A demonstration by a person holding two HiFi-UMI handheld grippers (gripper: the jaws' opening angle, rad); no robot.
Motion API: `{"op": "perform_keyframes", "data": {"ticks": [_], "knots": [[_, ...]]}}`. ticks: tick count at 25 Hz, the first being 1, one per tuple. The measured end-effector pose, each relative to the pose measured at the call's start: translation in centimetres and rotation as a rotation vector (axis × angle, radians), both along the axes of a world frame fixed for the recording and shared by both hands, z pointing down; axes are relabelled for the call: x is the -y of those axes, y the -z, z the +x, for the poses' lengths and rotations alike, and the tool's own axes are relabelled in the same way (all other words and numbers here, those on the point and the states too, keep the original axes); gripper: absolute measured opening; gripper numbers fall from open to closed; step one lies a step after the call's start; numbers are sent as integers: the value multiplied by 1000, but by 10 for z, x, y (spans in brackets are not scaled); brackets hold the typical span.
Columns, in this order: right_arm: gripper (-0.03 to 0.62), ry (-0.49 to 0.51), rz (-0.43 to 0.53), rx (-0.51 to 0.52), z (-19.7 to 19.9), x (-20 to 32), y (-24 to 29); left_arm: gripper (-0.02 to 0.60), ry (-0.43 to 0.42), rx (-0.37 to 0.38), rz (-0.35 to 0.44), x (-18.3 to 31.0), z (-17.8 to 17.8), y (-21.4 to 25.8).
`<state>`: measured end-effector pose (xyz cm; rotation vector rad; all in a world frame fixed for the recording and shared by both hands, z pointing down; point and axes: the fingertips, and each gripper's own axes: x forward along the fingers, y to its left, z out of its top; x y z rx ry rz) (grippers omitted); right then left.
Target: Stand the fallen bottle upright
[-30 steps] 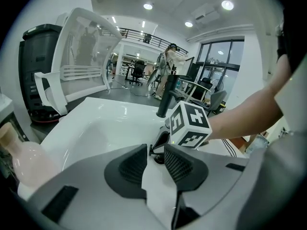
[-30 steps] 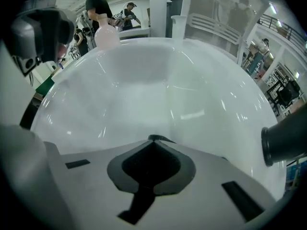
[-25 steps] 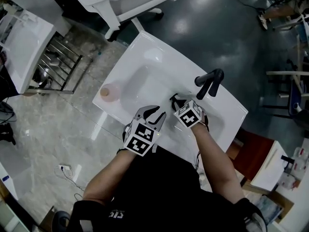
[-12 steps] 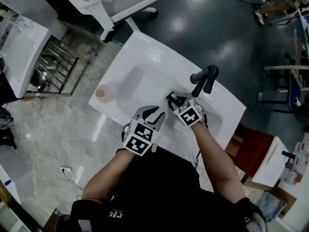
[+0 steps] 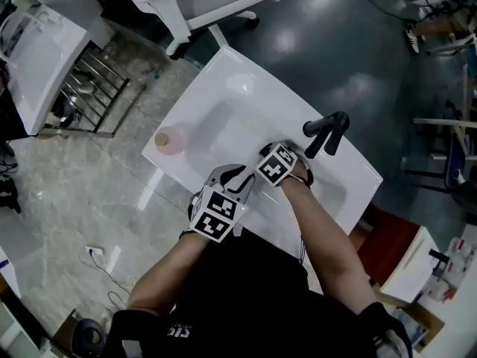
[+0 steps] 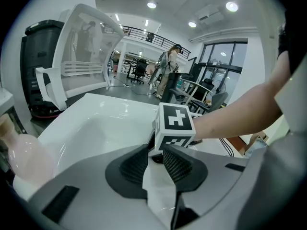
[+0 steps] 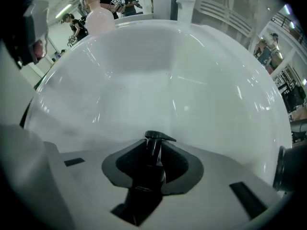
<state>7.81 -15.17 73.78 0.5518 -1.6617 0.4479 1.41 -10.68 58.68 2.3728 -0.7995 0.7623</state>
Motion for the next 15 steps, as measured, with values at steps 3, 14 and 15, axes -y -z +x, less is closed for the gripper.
{"op": "perform_keyframes", "data": {"ticks": [3, 14, 15], "knots": [[110, 23, 5, -11, -4, -1, -1, 109, 3, -6, -5, -1, 0, 2], [94, -28, 114, 26, 11, -11, 13, 107, -23, -15, -1, -6, 7, 6], [97, -24, 106, 13, 10, -12, 14, 107, -24, -15, 2, -5, 7, 6]]}}
